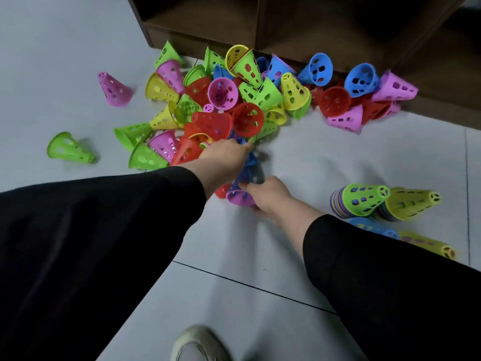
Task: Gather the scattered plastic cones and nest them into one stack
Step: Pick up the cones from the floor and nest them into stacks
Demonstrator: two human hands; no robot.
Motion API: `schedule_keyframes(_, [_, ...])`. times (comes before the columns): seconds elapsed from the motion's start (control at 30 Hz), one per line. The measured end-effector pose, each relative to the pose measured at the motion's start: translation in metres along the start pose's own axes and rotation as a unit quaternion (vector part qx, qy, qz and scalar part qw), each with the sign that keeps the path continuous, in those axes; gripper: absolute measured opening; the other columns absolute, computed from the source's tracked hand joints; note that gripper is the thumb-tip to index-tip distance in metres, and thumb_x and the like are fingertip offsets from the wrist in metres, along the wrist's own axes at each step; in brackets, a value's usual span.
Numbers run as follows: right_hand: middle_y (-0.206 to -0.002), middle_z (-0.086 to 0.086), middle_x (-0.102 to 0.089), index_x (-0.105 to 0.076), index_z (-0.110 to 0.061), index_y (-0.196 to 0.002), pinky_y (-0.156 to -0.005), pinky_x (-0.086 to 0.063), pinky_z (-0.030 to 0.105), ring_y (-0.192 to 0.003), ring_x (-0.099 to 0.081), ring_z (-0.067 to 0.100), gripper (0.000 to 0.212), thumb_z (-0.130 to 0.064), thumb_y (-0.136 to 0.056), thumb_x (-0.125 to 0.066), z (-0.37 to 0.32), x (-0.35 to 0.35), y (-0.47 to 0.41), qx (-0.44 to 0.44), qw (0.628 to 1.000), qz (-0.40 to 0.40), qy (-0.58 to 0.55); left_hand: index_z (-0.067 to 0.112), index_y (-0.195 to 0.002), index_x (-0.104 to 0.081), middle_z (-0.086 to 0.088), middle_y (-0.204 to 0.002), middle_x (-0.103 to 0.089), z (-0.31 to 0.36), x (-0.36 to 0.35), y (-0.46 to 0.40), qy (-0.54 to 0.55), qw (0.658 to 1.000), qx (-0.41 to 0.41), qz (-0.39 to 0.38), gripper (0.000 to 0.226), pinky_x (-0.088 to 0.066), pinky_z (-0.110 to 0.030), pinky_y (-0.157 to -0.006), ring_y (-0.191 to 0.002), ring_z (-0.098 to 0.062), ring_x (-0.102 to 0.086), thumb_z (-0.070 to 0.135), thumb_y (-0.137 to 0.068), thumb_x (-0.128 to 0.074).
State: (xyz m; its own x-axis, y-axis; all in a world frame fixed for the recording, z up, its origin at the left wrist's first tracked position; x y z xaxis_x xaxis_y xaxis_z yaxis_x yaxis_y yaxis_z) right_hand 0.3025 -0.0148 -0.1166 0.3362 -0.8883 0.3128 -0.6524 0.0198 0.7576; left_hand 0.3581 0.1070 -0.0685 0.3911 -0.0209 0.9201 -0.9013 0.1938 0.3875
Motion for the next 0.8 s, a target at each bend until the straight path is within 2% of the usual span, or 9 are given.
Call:
schedule_keyframes(0.13, [-0.097,0.007,-0.071,-0.065,-0.015,-0.109,-0.081,-0.06,0.047,-0.087,-0.07,0.027,0.052,-0.046,-0.068,-0.076,0.007,0.002,-0.002,0.021,1.0,0.012,-0.007,0.024,-0.14,-0.042,-0.009,-0.099,-0.05,0.008,-0.011,-0.011,-0.024,1.0,0.0,0.0,0.048,-0.05,-0.04,-0.068,-0.095,-0.032,-0.058,0.023,-0.096,-0.06])
schedule_keyframes(0.2, [-0.1,0.005,-0.071,-0.062,-0.018,-0.112,-0.078,-0.061,0.043,-0.086,-0.07,0.026,0.062,-0.056,-0.064,-0.074,0.009,0.0,0.001,0.026,1.0,0.015,0.001,0.021,-0.135,-0.045,-0.01,-0.1,-0.053,0.009,-0.01,-0.01,-0.011,1.0,-0.006,0.017,0.043,-0.045,-0.038,-0.067,-0.096,-0.033,-0.058,0.033,-0.097,-0.059])
schedule_keyframes(0.3, [-0.104,0.001,-0.068,-0.052,-0.02,-0.117,-0.08,-0.06,0.042,-0.089,-0.068,0.026,0.086,-0.072,-0.052,-0.074,0.007,-0.008,0.007,0.027,0.999,0.016,0.031,0.016,-0.123,-0.052,-0.014,-0.105,-0.059,-0.001,-0.003,-0.005,0.054,0.997,-0.001,0.061,0.043,-0.05,-0.041,-0.075,-0.098,-0.037,-0.059,0.044,-0.093,-0.061])
schedule_keyframes(0.4, [-0.109,0.005,-0.063,-0.049,-0.013,-0.12,-0.083,-0.057,0.041,-0.096,-0.066,0.028,0.077,-0.057,-0.066,-0.081,0.001,-0.014,0.005,0.029,0.998,0.015,0.057,0.013,-0.118,-0.055,-0.017,-0.107,-0.063,-0.008,0.01,0.007,0.136,0.984,0.013,0.117,0.041,-0.049,-0.041,-0.075,-0.096,-0.039,-0.061,0.043,-0.091,-0.062])
schedule_keyframes(0.5, [-0.101,0.008,-0.066,-0.059,-0.009,-0.112,-0.076,-0.054,0.036,-0.092,-0.067,0.027,0.056,-0.043,-0.072,-0.08,-0.005,-0.016,0.006,0.03,0.998,0.009,0.062,0.015,-0.11,-0.057,-0.007,-0.1,-0.066,-0.013,0.023,0.031,0.238,0.95,0.041,0.196,0.038,-0.048,-0.038,-0.07,-0.088,-0.029,-0.061,0.049,-0.091,-0.062])
schedule_keyframes(0.57, [-0.095,0.008,-0.068,-0.062,-0.01,-0.098,-0.071,-0.053,0.034,-0.087,-0.068,0.026,0.041,-0.039,-0.074,-0.078,-0.003,-0.012,0.011,0.032,0.997,0.004,0.063,0.019,-0.099,-0.056,0.002,-0.088,-0.064,-0.014,0.029,0.05,0.31,0.92,0.06,0.233,0.036,-0.044,-0.029,-0.062,-0.077,-0.017,-0.059,0.053,-0.09,-0.062])
schedule_keyframes(0.67, [-0.071,-0.002,-0.06,-0.058,-0.014,-0.079,-0.053,-0.041,0.025,-0.064,-0.058,0.014,0.024,-0.033,-0.081,-0.072,0.006,-0.001,0.029,0.035,0.999,0.003,0.003,0.016,-0.088,-0.049,0.007,-0.073,-0.057,-0.012,0.035,0.076,0.4,0.872,0.095,0.268,0.039,-0.036,-0.02,-0.051,-0.064,-0.011,-0.051,0.051,-0.088,-0.066])
schedule_keyframes(0.73, [-0.074,0.002,-0.061,-0.062,-0.009,-0.086,-0.057,-0.046,0.027,-0.065,-0.057,0.016,0.029,-0.036,-0.079,-0.071,0.01,0.004,0.047,0.032,0.996,-0.004,-0.08,0.012,-0.088,-0.045,0.003,-0.071,-0.054,-0.007,0.041,0.09,0.456,0.836,0.105,0.286,0.04,-0.036,-0.022,-0.051,-0.06,-0.012,-0.045,0.046,-0.088,-0.068])
schedule_keyframes(0.8, [-0.079,0.007,-0.067,-0.069,-0.006,-0.089,-0.067,-0.053,0.035,-0.07,-0.06,0.02,0.031,-0.035,-0.077,-0.07,0.004,0.017,0.07,0.051,0.986,-0.001,-0.162,0.012,-0.095,-0.045,0.001,-0.077,-0.057,0.001,0.052,0.1,0.498,0.807,0.103,0.299,0.038,-0.042,-0.024,-0.056,-0.064,-0.011,-0.049,0.042,-0.09,-0.067])
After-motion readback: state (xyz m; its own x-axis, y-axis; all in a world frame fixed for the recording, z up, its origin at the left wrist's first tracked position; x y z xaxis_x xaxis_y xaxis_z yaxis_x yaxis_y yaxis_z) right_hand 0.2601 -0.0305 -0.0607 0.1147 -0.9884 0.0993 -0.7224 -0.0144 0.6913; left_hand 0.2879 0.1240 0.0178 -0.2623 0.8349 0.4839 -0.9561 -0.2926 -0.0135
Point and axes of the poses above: each hand's wrist, its own y-axis away from the middle knuckle, its own x-axis out of the back of the hand, z = x × y, the point moved 5 cm from there along -y, towards the middle knuckle
